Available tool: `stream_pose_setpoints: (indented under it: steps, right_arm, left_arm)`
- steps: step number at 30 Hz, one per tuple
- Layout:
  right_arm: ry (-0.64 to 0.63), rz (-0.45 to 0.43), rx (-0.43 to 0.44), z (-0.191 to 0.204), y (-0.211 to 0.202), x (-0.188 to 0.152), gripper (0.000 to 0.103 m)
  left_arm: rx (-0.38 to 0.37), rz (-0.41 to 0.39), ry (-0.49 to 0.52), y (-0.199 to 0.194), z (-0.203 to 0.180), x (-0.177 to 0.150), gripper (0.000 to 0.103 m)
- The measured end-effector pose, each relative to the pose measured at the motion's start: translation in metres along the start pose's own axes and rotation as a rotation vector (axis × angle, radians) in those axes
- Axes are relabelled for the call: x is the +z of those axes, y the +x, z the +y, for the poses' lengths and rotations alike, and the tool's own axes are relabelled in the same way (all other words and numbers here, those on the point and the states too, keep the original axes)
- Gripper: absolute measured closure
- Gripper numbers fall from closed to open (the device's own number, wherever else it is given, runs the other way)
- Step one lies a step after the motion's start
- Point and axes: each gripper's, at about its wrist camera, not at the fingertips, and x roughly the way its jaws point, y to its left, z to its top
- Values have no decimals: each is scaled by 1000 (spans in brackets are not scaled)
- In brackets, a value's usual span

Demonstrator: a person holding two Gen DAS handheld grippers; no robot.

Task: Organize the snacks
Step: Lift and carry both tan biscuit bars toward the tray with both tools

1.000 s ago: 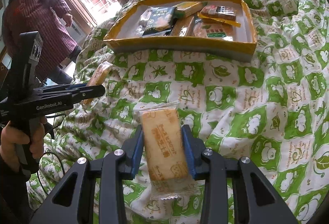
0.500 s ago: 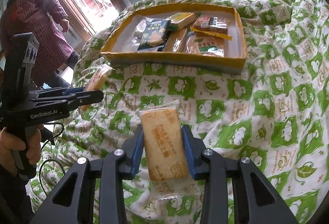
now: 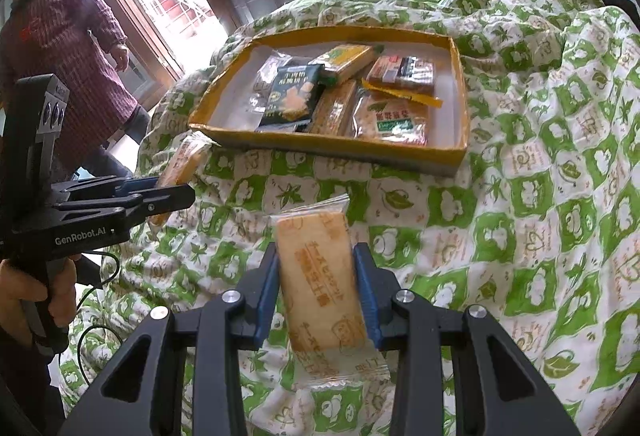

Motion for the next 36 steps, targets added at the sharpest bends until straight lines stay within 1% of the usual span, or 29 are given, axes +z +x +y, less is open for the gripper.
stream_pose_setpoints:
  steps: [12, 17, 23, 36]
  right_arm:
    - [2, -5, -1, -2, 1, 16, 68]
    - [23, -3, -19, -5, 2, 23, 68]
    - [60, -2, -51, -6, 1, 34, 68]
    - [68, -3, -69, -6, 3, 53, 68]
  left_arm:
    - [-15, 6, -3, 2, 1, 12, 68]
    - [-35, 21, -16, 5, 2, 17, 68]
    - [-31, 19, -17, 8, 2, 23, 68]
    - [-24, 12, -6, 8, 5, 40, 68]
